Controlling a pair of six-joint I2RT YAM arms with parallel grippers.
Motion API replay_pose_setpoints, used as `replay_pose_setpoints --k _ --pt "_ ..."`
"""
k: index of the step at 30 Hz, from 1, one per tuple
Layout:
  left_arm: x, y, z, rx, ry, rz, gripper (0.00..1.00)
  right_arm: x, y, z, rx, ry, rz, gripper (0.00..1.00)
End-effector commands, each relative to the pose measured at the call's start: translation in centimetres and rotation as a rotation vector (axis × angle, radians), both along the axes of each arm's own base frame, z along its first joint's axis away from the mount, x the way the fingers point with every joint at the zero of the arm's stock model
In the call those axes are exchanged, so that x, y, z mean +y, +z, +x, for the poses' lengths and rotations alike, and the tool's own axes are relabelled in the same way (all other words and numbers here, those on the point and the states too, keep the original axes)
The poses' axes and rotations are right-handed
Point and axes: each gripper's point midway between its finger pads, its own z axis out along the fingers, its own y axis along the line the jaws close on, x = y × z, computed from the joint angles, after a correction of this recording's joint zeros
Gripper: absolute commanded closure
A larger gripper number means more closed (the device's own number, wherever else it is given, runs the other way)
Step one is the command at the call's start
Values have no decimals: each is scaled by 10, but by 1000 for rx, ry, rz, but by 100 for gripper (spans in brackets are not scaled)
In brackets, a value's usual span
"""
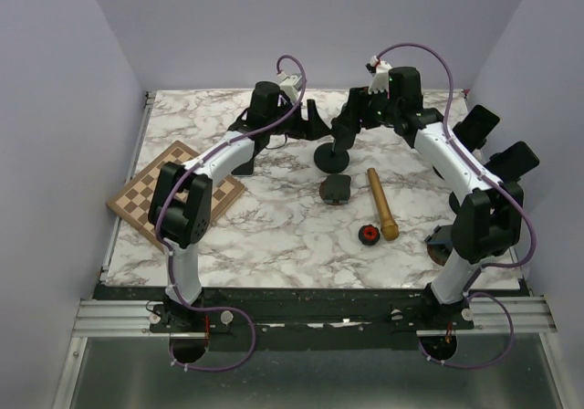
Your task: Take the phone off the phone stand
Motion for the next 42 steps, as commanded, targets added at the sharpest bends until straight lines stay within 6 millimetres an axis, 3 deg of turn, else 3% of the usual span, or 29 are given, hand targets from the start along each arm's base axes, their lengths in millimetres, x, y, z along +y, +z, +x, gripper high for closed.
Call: replay_pose_setpoints --k 1,6,13,27,37,42 --pt "14 13 4 -54 40 -1 1 -6 3 4 23 -31 -6 99" --pt "3 17 -2 -67 -34 -38 2 -5 3 5 27 -34 -3 99" --pt "-19 23 -24 -139 -148 -57 26 -5 3 8 44 -42 -3 99" --pt "-38 24 -10 -131 -145 -34 52 3 5 8 49 -19 4 99" --pt "-48 12 -16 -104 -173 -18 55 5 6 9 47 -19 6 99" --pt "-50 11 -17 -99 -180 -15 62 5 9 10 42 -21 7 99"
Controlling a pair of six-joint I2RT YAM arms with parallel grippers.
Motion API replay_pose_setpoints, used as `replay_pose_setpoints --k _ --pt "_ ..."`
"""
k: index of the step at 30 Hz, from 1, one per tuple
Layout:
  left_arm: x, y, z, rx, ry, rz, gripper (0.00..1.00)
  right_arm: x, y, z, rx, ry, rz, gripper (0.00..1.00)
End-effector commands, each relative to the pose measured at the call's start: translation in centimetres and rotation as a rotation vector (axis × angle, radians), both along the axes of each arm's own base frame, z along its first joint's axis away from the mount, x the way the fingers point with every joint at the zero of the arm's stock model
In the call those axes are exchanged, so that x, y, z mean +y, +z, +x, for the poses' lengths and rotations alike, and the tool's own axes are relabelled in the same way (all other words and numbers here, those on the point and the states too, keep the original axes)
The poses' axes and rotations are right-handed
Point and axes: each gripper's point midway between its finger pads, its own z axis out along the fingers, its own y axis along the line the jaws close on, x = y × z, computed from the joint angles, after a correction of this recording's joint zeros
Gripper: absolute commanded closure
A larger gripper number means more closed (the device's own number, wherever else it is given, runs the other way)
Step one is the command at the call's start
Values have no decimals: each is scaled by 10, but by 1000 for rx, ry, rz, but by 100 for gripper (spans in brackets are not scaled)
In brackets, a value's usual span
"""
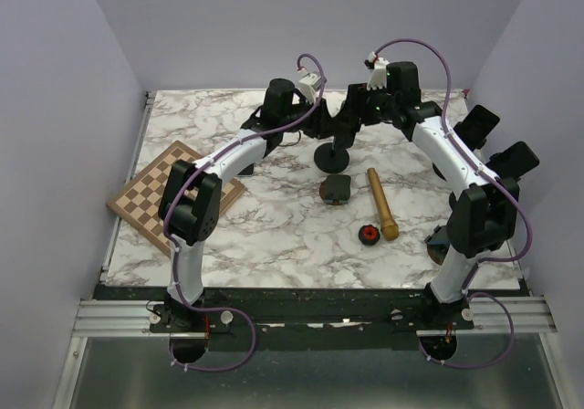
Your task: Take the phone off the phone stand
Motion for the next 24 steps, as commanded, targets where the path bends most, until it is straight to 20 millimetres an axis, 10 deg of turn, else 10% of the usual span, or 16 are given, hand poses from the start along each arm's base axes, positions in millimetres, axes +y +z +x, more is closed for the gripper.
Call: replay_pose_setpoints --k 1,7,14,24 --pt "-9 -3 -6 6 -31 14 64 5 8 5 -3 -11 19 99" --pt "-7 5 -1 2 -1 12 100 3 0 11 -24 -56 -36 99" --pt "6 0 2 64 103 6 100 -36 20 17 -210 -332 -70 99" --pt "30 -30 11 258 51 1 100 -2 7 0 -160 97 -34 99"
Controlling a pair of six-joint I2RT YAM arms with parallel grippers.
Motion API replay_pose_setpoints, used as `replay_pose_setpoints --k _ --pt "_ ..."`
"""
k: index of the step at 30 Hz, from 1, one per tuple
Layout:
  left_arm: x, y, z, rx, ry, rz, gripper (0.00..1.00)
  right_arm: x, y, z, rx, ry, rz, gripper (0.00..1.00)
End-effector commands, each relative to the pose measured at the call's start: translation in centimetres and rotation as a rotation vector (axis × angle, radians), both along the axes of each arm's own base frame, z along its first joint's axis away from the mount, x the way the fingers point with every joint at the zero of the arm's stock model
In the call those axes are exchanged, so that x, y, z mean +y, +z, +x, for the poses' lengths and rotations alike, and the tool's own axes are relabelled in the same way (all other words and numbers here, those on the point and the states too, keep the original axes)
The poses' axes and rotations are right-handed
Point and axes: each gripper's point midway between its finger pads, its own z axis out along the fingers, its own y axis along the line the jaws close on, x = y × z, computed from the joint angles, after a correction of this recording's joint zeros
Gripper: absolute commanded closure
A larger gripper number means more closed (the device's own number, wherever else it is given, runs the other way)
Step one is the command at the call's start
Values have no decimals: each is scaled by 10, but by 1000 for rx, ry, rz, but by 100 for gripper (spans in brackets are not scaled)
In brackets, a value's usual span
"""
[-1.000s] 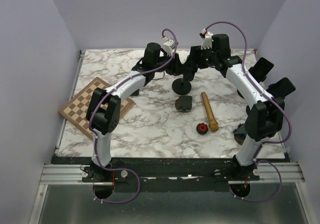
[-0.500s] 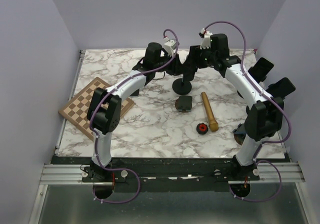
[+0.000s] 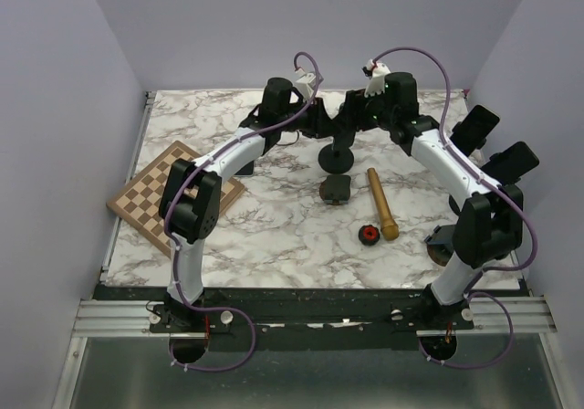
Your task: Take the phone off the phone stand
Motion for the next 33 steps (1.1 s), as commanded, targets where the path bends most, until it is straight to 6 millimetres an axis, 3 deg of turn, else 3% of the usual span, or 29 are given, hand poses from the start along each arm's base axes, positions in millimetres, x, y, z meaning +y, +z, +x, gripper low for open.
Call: replay_pose_setpoints --k 1,6,11,17,21,24,33 --pt "24 -29 7 169 16 20 100 4 6 -1 9 183 6 99" --pt "21 -32 1 157 -43 21 100 30 5 -15 70 377 67 99" --pt "23 -41 4 178 -30 48 100 43 3 -34 130 485 129 99" --pt "26 -51 11 181 2 67 100 52 27 -60 121 583 205 99" --pt "43 -59 23 196 107 94 100 40 29 -50 90 484 151 99" --pt "51 -54 20 144 144 92 100 24 28 -40 83 396 151 99" --pt "27 -41 -1 139 -97 -16 100 33 46 -57 92 519 237 99"
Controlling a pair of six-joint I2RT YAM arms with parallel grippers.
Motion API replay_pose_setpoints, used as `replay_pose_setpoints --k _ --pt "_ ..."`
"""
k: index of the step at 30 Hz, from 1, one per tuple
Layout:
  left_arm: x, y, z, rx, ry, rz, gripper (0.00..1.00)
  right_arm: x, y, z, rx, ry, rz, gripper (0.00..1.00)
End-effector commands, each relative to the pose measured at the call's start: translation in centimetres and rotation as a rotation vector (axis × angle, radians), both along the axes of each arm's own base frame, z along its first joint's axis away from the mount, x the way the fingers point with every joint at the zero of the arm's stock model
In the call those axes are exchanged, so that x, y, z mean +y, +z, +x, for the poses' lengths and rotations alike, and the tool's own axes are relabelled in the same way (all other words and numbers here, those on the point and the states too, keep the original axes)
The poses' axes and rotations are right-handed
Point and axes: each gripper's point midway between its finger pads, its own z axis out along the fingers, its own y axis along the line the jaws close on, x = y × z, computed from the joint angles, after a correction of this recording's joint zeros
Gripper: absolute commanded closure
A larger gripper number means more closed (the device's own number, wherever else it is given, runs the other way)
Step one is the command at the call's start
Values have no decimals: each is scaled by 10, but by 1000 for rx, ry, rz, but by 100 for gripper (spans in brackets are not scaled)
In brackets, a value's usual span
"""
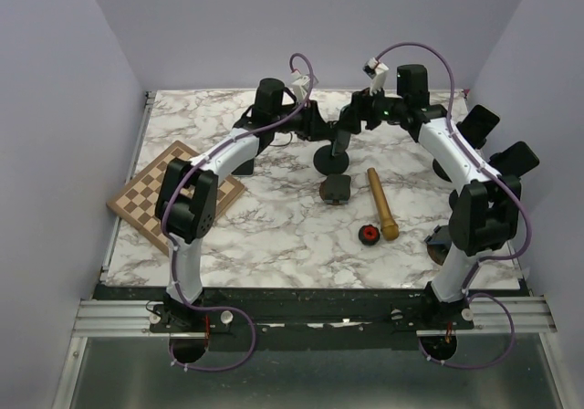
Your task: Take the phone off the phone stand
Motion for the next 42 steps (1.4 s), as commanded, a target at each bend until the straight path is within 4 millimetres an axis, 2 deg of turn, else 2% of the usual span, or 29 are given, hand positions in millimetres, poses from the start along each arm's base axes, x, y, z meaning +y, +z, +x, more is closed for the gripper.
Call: replay_pose_setpoints --k 1,7,9,11,15,18,22,24,26,29,34,39,42 --pt "12 -35 9 127 -41 10 100 20 45 -46 55 155 156 99" --pt "0 -41 10 147 -48 10 100 35 42 -65 82 190 164 99" --pt "-2 -42 10 145 -44 14 100 33 49 -68 72 169 170 99" --pt "-4 -43 11 147 -39 19 100 26 59 -60 47 77 162 99" --pt "-6 -43 13 149 -24 28 100 15 86 -55 9 -53 181 99" --pt "-2 -36 16 131 17 42 100 11 97 -55 17 -122 196 99" --pt "13 -18 17 100 102 98 100 8 96 -57 47 -189 187 99" --pt "27 -6 16 90 161 127 100 13 96 -59 50 -206 175 99" --pt "45 7 15 80 228 147 91 22 96 -60 47 -219 158 99" --pt "81 26 10 78 348 182 72 37 97 -59 41 -243 134 99" --pt "144 55 -10 73 497 197 57 70 95 -58 62 -264 157 99" --pt "199 94 -34 -13 628 234 42 110 75 -55 136 -285 186 99" --pt "224 115 -49 -108 703 282 34 136 52 -49 186 -308 154 99"
